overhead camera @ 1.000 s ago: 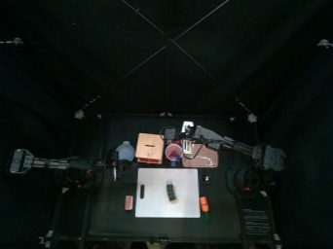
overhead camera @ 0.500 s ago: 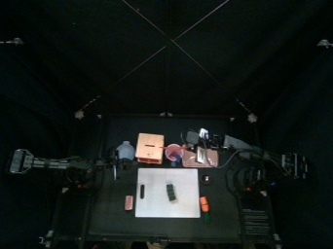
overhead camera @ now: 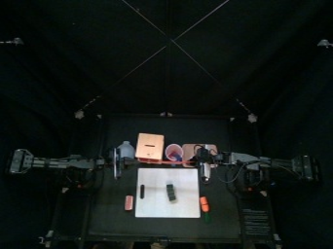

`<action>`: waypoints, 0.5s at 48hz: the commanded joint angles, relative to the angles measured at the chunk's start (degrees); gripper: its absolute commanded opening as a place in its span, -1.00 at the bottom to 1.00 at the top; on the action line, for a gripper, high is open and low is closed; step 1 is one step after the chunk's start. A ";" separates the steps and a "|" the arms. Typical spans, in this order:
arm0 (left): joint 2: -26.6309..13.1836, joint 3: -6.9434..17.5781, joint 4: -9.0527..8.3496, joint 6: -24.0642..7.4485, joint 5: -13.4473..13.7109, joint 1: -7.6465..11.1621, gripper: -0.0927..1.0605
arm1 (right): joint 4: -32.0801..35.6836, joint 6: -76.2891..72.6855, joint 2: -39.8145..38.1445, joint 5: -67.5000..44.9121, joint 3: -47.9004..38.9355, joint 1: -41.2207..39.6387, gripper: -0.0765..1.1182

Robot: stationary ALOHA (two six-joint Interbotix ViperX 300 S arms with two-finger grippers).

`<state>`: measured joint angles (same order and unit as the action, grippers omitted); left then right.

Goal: Place sushi on board then cut the sushi with the knife then place the pieces on the plate
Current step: Grasp knife edge with left hand

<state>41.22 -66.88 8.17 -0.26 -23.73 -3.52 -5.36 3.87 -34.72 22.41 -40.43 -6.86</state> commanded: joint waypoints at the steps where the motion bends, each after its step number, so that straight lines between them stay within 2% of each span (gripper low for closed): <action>1: -0.18 2.20 -1.76 -0.09 -0.62 0.53 -0.70 | -0.35 0.00 -0.79 -3.96 -2.55 0.79 -0.23; 6: -0.62 2.90 -3.16 0.18 -0.53 0.53 -0.47 | -0.53 0.00 -0.79 -7.03 -4.83 1.32 -0.24; 17: -3.25 5.27 -3.34 0.09 0.18 2.11 0.21 | -0.97 -0.26 0.97 -16.00 -9.23 5.36 -0.24; 24: -6.42 7.73 -3.34 0.00 2.64 2.90 0.64 | -2.29 -0.18 2.64 -17.67 -9.76 6.15 -0.24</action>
<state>36.12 -61.79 5.01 -0.18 -21.97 -1.05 -7.29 3.78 -32.08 5.89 -50.71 -1.14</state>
